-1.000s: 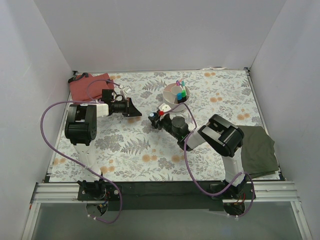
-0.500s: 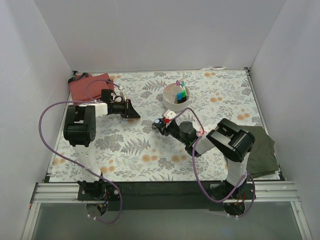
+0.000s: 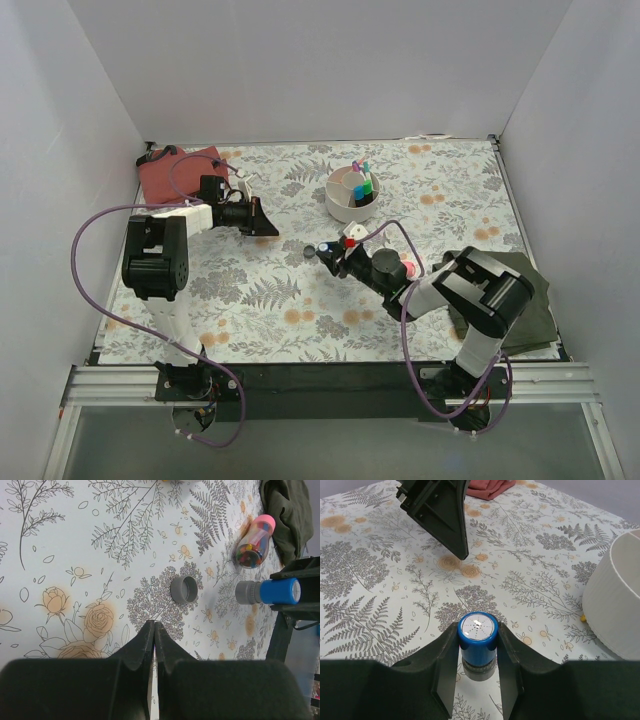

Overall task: Sort the stationery into containers
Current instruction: Place the stationery at the center of the board, then pick up the stationery from the center of the board, then close the stationery at the center of the board.

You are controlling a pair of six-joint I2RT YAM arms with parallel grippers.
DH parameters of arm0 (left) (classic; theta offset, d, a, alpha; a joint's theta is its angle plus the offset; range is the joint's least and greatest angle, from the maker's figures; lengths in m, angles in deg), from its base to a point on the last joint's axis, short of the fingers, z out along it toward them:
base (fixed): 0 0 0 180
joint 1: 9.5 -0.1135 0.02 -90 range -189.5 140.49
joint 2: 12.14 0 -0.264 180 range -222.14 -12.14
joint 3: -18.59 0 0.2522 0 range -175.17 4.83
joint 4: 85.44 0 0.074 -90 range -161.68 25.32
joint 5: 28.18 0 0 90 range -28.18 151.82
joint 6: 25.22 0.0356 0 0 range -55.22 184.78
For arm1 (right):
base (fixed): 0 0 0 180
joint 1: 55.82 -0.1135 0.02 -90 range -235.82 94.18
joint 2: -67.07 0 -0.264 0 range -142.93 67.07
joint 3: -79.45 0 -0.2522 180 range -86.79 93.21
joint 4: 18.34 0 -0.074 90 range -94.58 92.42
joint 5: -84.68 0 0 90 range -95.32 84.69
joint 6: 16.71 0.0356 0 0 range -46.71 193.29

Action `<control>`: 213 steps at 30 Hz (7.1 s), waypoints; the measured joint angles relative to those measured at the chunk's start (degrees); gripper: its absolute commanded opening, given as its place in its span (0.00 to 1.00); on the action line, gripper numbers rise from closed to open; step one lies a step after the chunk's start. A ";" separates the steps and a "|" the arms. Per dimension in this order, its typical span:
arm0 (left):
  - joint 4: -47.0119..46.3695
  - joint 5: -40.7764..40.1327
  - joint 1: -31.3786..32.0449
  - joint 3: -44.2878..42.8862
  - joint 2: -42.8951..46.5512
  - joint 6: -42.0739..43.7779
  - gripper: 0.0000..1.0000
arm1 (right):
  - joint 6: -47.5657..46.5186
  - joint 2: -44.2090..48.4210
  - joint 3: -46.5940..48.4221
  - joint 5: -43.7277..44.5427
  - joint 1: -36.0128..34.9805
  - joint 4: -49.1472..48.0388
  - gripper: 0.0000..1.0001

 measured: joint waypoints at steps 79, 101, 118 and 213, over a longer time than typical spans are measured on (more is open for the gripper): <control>11.89 -13.53 -4.63 7.15 14.49 1.62 0.61 | -54.84 -16.33 73.81 -35.93 11.54 122.84 0.71; 11.34 -28.37 -2.14 2.21 10.78 2.56 0.61 | -71.14 -17.49 74.18 -34.07 7.87 133.50 0.65; 9.79 -37.51 2.40 7.08 14.73 3.80 0.61 | -71.25 -17.49 68.13 -30.86 5.86 127.88 0.65; 8.39 -38.71 3.30 10.16 15.15 3.34 0.60 | -63.39 -20.20 75.84 -28.59 6.58 119.21 0.02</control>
